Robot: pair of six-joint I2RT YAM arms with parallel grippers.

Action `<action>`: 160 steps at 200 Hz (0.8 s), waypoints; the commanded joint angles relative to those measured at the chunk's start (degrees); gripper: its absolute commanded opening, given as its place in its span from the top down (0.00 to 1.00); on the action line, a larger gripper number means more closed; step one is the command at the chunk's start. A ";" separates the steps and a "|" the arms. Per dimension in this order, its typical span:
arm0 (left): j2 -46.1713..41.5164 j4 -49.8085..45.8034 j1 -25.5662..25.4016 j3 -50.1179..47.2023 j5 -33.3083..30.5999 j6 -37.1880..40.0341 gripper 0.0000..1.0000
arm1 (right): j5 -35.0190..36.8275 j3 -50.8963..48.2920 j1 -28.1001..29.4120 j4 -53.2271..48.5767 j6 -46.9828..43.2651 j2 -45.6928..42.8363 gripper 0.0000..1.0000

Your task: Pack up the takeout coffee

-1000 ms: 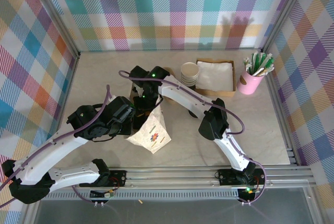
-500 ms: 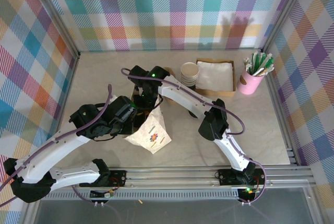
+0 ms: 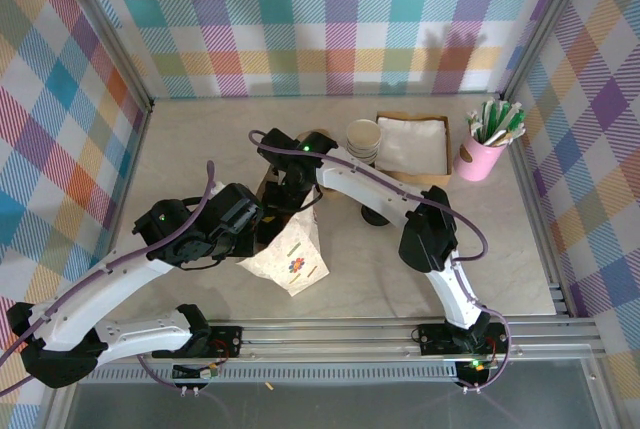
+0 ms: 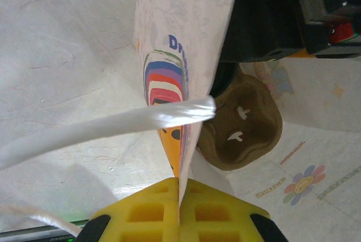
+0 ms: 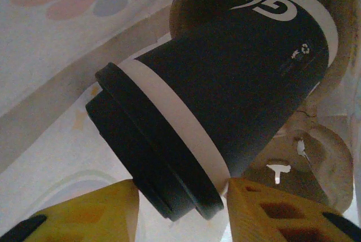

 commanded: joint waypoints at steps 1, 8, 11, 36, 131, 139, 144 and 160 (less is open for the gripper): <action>0.42 -6.66 0.13 0.52 2.76 -0.25 1.00 | 1.33 -0.23 -2.03 0.17 3.68 -0.25 0.45; 0.44 -6.70 0.13 0.62 2.74 -0.24 1.00 | 1.92 0.65 -2.03 -0.52 3.47 -0.08 0.44; 0.46 -6.67 0.13 0.61 2.71 -0.26 1.00 | 2.09 1.13 -1.99 -0.89 3.38 -0.05 0.44; 0.78 -6.45 0.13 0.73 2.87 0.03 1.00 | 4.95 6.73 -1.78 -5.08 0.93 1.42 0.44; 0.68 -6.02 0.13 0.36 3.05 0.14 1.00 | 6.35 18.35 0.97 -10.69 -13.58 6.13 0.43; 0.58 -5.97 0.13 0.35 3.09 0.14 1.00 | 5.96 18.32 1.25 -10.21 -15.05 6.06 0.49; 0.58 -6.00 0.13 0.33 3.10 0.14 1.00 | 5.79 18.32 1.52 -9.97 -15.70 6.00 0.53; 0.71 -5.93 0.13 0.45 3.09 0.27 1.00 | 4.28 17.71 1.96 -8.72 -17.66 5.30 0.60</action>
